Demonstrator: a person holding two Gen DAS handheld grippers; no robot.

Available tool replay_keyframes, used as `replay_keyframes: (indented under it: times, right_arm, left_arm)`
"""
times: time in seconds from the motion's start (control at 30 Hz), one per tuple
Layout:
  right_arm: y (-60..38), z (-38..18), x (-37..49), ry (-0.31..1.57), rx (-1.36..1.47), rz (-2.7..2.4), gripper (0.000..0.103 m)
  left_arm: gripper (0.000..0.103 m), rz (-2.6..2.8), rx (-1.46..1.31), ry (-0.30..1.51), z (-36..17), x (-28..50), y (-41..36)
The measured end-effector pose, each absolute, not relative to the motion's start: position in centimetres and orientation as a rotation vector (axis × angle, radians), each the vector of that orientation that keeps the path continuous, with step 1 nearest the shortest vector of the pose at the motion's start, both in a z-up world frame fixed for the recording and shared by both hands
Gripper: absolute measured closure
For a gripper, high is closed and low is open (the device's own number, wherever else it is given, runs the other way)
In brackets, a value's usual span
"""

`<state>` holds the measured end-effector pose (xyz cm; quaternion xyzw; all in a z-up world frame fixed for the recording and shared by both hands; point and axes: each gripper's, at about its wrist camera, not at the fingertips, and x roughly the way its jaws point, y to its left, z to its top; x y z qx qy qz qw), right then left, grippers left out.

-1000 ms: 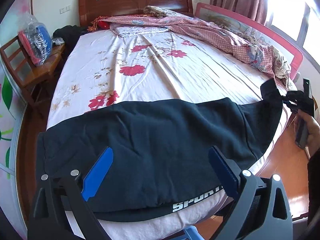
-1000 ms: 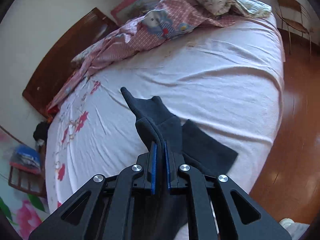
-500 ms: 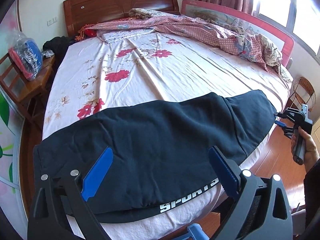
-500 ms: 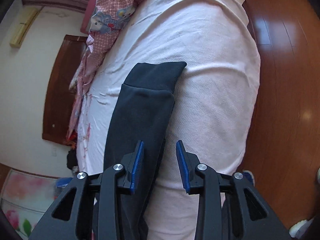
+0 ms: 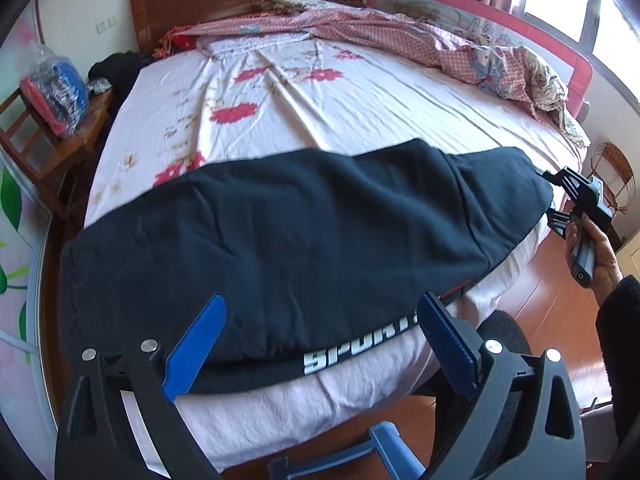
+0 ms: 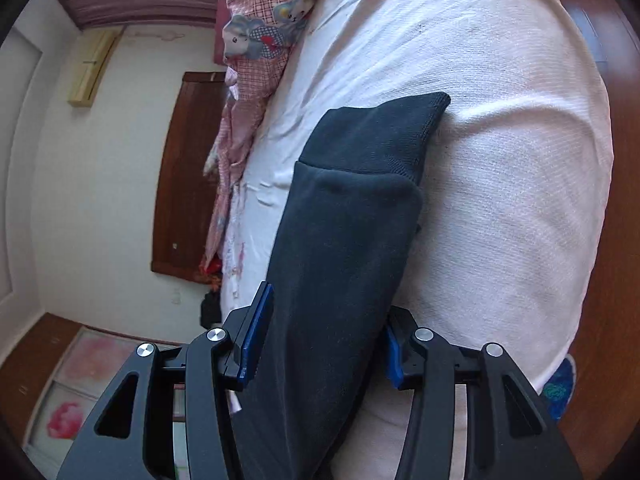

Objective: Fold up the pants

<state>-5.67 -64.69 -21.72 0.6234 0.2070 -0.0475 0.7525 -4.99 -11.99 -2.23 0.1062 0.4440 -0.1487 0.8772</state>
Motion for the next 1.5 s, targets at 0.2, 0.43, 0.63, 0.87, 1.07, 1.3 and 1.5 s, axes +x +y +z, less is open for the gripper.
replay_keyframes:
  times: [0.2,0.43,0.63,0.87,1.07,1.3,1.5]
  right_arm:
    - [-64.0,-19.8,-4.4,0.541,1.24,-0.113,0.062]
    - [-62.9,-18.2,-1.9,0.672,1.102,-0.166,0.052]
    - [-60.9,-16.8,0.6,0.791,0.874,-0.206,0.044]
    - [-60.7,-15.8,0.6,0.815,0.797,-0.241,0.08]
    - [-58.4,-12.6,0.9,0.836,0.582,-0.296,0.084]
    - [-51.8,-6.2,1.8,0.836,0.135,-0.328,0.084]
    - [-37.6,-1.9,2.2,0.751,-0.379,-0.191,0.085]
  left_arm:
    - [0.006,-0.195,0.257,0.933,-4.0,-5.2,-10.4]
    - [0.006,-0.045,0.181,0.923,-3.8,-3.6,-6.1]
    - [0.006,0.086,0.15,0.954,-4.0,-1.9,-3.1]
    - [0.006,0.069,0.126,0.928,-2.8,-1.3,-2.5]
    - [0.006,0.073,0.123,0.933,-2.4,-1.2,-2.1]
    - [0.006,0.105,0.108,0.908,-1.1,-1.6,-0.1]
    - [0.006,0.146,0.098,0.852,0.9,-1.8,2.8]
